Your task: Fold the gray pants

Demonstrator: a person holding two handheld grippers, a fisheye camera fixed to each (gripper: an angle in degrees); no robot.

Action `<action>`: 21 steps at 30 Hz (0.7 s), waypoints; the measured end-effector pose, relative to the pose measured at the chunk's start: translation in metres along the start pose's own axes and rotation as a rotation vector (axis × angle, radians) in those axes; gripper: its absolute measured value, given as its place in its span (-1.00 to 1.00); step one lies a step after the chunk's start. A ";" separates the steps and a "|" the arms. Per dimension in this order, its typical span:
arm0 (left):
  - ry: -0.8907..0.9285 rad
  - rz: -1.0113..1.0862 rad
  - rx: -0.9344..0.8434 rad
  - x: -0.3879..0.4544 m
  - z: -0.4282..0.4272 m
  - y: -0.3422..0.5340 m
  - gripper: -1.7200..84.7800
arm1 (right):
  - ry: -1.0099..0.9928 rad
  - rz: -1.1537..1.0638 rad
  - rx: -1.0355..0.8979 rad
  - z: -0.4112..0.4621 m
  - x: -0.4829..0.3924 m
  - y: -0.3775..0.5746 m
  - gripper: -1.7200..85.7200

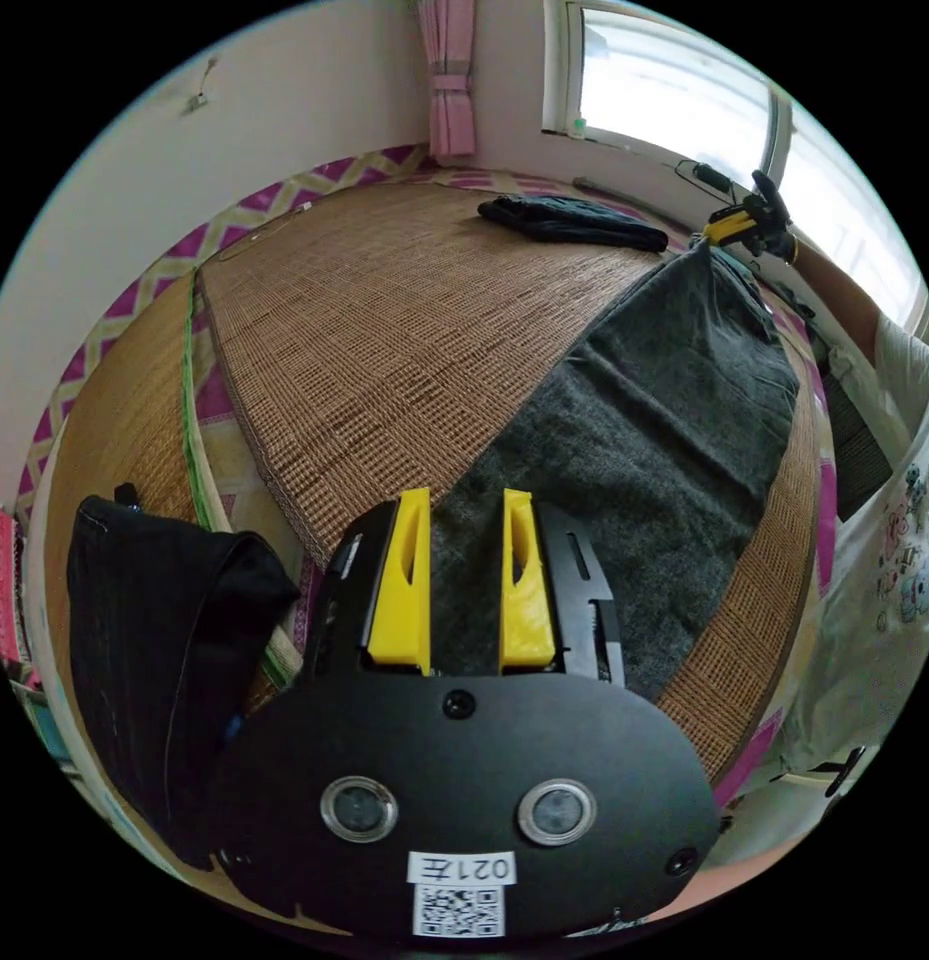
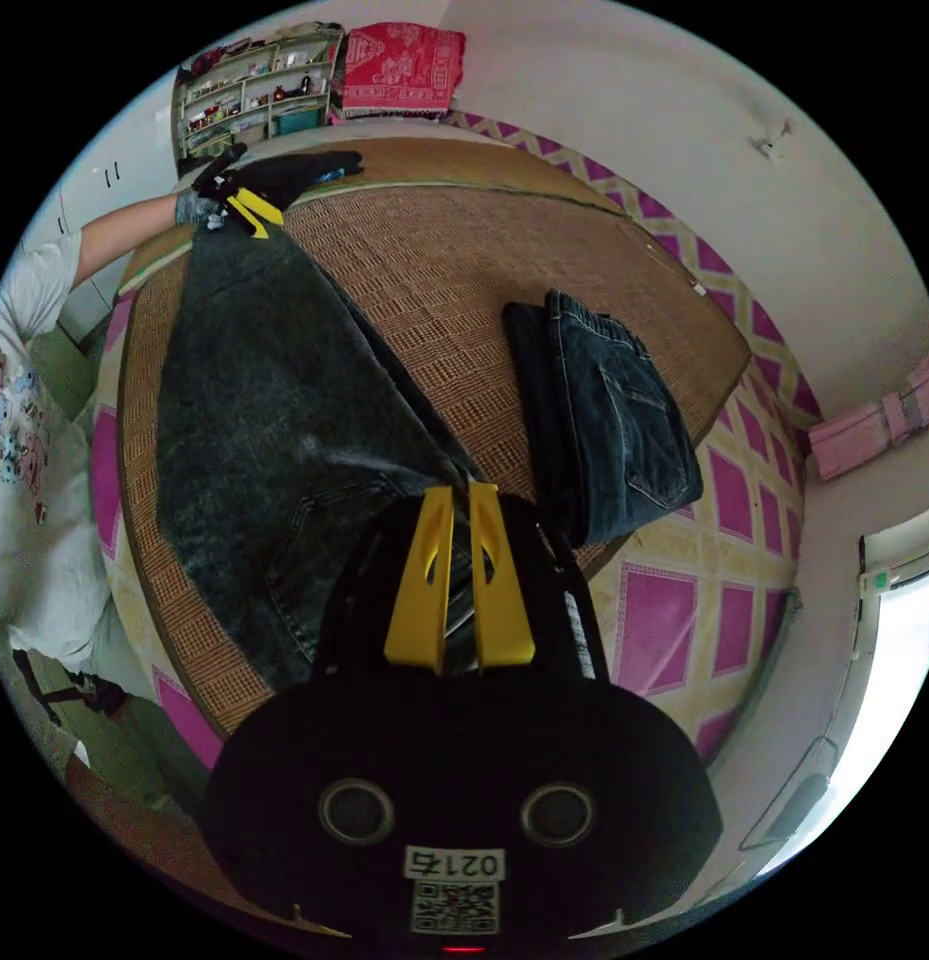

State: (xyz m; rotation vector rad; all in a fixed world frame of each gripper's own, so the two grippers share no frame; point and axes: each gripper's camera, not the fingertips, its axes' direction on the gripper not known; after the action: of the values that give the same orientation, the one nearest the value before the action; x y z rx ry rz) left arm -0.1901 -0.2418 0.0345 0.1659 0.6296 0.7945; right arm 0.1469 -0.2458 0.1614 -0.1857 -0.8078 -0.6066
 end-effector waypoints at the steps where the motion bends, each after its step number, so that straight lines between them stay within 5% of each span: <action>1: -0.010 0.002 0.000 0.003 -0.001 0.002 -0.79 | 0.001 0.000 0.010 -0.007 -0.002 0.005 -0.92; 4: -0.027 0.038 0.007 0.013 -0.010 0.010 -0.96 | 0.007 0.008 0.042 -0.027 -0.006 0.018 -0.93; 14: -0.036 0.067 0.407 0.095 -0.141 0.111 -0.98 | 0.068 0.030 0.195 -0.132 -0.085 0.120 -0.96; 21: 0.017 0.074 0.393 0.185 -0.183 0.209 -0.98 | 0.010 0.069 0.184 -0.171 -0.206 0.227 -0.97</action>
State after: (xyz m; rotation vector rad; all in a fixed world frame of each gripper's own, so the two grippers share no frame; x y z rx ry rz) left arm -0.3272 0.0189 -0.1225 0.5438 0.7952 0.7371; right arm 0.2741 -0.0353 -0.0897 -0.0422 -0.8391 -0.4656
